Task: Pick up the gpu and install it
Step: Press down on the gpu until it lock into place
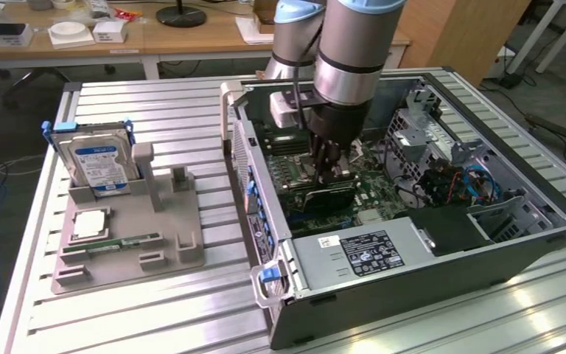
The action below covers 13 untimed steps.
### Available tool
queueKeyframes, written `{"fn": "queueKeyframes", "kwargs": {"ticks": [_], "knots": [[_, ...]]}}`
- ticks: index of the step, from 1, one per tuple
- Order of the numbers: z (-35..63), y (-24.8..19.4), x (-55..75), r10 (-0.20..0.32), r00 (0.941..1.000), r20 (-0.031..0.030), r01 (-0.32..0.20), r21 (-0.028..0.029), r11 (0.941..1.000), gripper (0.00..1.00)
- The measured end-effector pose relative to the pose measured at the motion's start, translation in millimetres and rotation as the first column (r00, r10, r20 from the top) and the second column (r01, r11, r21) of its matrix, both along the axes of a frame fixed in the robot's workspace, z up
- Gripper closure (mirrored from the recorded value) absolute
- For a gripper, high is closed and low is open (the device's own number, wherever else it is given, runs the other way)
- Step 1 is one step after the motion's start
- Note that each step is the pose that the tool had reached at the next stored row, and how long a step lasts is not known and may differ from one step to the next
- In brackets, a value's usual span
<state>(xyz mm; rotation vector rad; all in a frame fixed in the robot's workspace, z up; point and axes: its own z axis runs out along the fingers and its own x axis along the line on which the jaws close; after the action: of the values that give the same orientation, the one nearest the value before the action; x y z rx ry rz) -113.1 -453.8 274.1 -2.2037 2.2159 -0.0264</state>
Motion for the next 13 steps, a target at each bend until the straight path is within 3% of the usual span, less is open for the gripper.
{"fn": "queueKeyframes", "kwargs": {"ticks": [5,13], "knots": [[4.5,0.6,-7.6,0.0,1.0,-0.0002,0.0,-0.0007,1.0,0.9],[10.2,3.2,-16.0,0.0,1.0,-0.0009,0.0,-0.0127,0.9999,0.9]]}}
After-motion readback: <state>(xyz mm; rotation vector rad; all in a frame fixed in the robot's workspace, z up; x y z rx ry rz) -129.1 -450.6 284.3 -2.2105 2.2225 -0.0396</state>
